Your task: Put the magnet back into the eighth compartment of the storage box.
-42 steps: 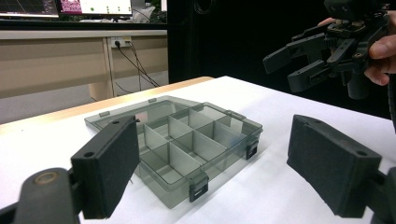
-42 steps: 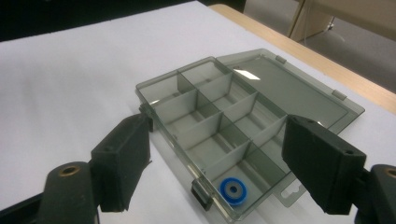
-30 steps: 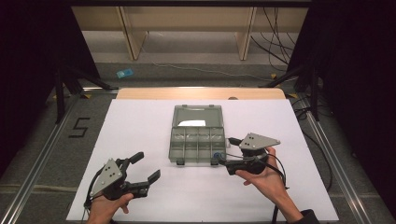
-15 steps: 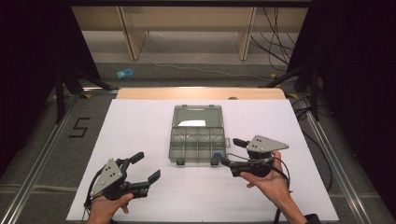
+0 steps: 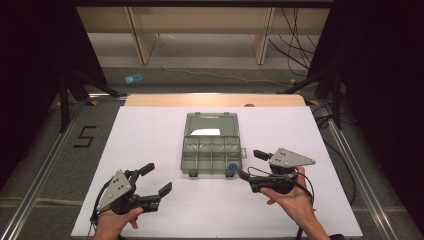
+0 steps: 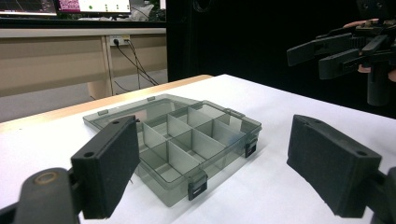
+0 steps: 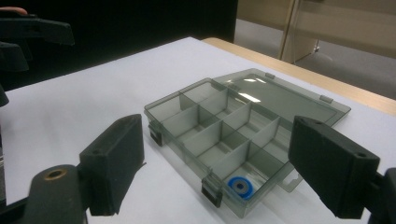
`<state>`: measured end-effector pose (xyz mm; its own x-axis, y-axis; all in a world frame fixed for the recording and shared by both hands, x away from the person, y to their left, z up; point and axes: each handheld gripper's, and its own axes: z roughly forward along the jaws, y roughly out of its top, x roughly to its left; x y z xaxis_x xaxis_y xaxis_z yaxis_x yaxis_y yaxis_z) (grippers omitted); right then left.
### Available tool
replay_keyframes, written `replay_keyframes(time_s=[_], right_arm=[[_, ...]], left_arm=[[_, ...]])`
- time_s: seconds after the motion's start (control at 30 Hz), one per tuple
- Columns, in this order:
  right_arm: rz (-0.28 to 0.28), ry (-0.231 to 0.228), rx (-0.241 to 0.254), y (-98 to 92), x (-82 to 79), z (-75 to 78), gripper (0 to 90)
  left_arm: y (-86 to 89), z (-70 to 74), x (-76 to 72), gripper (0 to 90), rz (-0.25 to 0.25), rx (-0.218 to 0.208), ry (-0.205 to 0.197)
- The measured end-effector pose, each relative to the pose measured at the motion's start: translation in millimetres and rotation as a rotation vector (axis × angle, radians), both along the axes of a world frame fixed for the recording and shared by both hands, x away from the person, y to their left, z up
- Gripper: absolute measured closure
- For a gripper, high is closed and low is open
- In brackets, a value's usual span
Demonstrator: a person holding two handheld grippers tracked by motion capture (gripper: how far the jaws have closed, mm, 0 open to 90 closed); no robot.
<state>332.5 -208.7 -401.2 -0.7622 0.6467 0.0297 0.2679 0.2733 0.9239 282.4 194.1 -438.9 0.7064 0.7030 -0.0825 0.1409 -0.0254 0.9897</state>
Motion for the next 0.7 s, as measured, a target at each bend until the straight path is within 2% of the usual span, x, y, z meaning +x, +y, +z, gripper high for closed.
replay_keyframes(time_s=[0.1,0.13,0.23,0.33,0.4,0.43,0.57,0.7], right_arm=[[0.004,0.001,0.018,-0.4,-0.7,-1.1,19.1],[0.001,-0.022,0.017,-1.2,-0.1,-1.3,19.1],[-0.004,-0.001,0.013,-2.1,-2.9,-1.0,19.1],[-0.013,-0.026,0.010,-3.7,-3.7,-1.3,19.4],[-0.004,-0.014,0.028,-3.8,-4.8,-2.2,19.5],[-0.015,-0.030,0.019,-4.9,-5.1,-2.3,19.5],[0.001,-0.010,0.025,-5.7,-7.2,-4.1,19.4],[-0.007,-0.014,0.023,-8.1,-9.7,-5.1,19.3]], left_arm=[[0.0,0.0,-0.1,16.4,0.000,0.000,0.000],[0.0,0.0,-0.1,16.4,0.001,-0.001,0.001],[0.1,0.0,-0.1,16.4,0.001,-0.001,0.001],[0.1,0.0,-0.2,16.4,0.001,-0.002,0.001],[0.2,0.0,-0.2,16.4,0.001,-0.001,0.001],[0.2,0.0,-0.2,16.4,0.001,-0.002,0.001],[0.1,-0.1,-0.4,16.4,0.002,-0.003,0.002],[0.1,0.0,-0.3,16.4,0.000,-0.002,0.001]])
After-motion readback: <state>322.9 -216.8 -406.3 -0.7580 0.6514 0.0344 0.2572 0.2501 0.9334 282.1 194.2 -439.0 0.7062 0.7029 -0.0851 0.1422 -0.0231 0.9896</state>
